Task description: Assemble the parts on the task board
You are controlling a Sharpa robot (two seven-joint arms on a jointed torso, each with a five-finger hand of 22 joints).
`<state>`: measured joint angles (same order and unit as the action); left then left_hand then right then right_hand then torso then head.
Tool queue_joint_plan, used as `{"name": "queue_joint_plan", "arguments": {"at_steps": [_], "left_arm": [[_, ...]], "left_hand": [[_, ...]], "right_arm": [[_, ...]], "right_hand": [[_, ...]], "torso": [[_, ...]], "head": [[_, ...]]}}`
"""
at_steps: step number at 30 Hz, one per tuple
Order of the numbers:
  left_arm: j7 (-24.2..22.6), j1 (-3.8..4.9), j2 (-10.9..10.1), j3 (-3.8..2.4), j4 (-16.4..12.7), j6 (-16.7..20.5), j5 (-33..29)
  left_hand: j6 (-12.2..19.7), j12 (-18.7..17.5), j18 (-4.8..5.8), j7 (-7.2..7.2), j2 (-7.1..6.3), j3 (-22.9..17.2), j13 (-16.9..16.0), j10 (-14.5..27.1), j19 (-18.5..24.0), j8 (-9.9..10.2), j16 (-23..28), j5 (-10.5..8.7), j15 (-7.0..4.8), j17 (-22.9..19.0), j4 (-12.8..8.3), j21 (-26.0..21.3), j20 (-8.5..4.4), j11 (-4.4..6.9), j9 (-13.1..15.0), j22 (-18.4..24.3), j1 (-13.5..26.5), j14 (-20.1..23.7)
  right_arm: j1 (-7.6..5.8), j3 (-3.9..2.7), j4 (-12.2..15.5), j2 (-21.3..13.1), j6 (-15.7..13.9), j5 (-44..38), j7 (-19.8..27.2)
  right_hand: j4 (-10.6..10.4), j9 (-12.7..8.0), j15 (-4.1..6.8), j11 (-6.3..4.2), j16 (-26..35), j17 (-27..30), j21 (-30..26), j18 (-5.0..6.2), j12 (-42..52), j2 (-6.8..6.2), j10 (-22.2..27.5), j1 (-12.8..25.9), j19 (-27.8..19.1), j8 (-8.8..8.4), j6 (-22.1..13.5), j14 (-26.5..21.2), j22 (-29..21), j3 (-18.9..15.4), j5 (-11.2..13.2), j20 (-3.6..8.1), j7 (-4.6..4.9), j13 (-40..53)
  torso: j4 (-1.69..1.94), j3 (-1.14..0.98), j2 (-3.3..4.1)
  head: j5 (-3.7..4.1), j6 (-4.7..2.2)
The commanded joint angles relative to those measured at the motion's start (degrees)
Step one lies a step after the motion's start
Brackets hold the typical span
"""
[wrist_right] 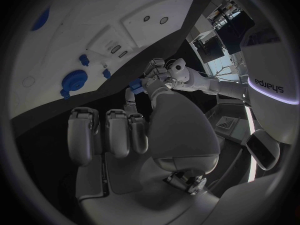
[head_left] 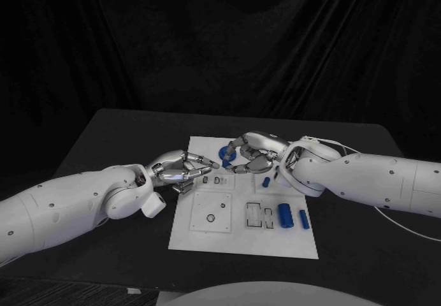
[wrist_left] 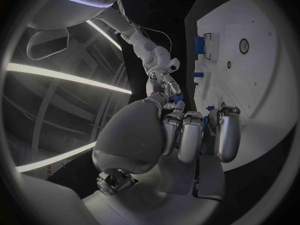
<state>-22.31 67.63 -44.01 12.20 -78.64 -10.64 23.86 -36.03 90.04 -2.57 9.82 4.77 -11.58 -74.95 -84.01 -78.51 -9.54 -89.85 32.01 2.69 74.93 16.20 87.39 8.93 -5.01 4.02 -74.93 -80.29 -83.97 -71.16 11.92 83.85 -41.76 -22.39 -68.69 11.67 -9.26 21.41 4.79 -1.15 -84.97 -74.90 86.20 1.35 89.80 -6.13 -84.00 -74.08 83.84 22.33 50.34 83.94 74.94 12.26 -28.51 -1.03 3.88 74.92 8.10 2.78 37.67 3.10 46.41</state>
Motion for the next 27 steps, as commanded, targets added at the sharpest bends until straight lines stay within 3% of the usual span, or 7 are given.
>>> {"name": "queue_joint_plan", "arguments": {"at_steps": [1,27], "left_arm": [[1.14,0.02,0.29,-0.06,0.14,-1.74,-0.15],[0.23,0.01,1.33,-0.06,0.9,-2.39,-0.15]], "left_hand": [[0.32,-0.04,0.15,0.28,-0.11,-0.39,-15.05,-5.99,0.47,0.24,-0.15,0.13,0.37,15.07,0.08,-0.12,0.1,-0.45,-0.07,-6.85,0.51,-6.03],[1.25,-0.04,-0.12,0.38,-0.12,-1.22,-15.05,-5.99,1.99,0.68,-0.15,0.17,0.83,15.07,-0.25,-0.57,0.54,-0.76,-0.3,-5.97,0.48,-6.03]], "right_arm": [[0.14,-0.03,-0.02,0.05,0.54,0.07,-0.79],[0.15,-0.03,-0.48,0.42,3.33,0.07,-3.43]], "right_hand": [[0.0,0.04,-0.3,0.48,0.38,-4.42,-0.3,-0.28,0.2,0.55,-6.0,0.0,4.23,-0.28,0.19,4.18,13.62,0.22,0.31,-0.47,0.38,15.08],[0.16,-0.38,-0.73,0.97,0.37,-4.38,-0.32,-0.27,0.2,0.42,-6.0,0.04,4.21,-1.36,-0.6,4.17,13.6,0.23,0.23,-0.91,0.87,15.08]], "torso": [[0.01,0.01,0.02],[0.04,0.01,0.04]], "head": [[0.05,0.03],[0.2,0.57]]}}
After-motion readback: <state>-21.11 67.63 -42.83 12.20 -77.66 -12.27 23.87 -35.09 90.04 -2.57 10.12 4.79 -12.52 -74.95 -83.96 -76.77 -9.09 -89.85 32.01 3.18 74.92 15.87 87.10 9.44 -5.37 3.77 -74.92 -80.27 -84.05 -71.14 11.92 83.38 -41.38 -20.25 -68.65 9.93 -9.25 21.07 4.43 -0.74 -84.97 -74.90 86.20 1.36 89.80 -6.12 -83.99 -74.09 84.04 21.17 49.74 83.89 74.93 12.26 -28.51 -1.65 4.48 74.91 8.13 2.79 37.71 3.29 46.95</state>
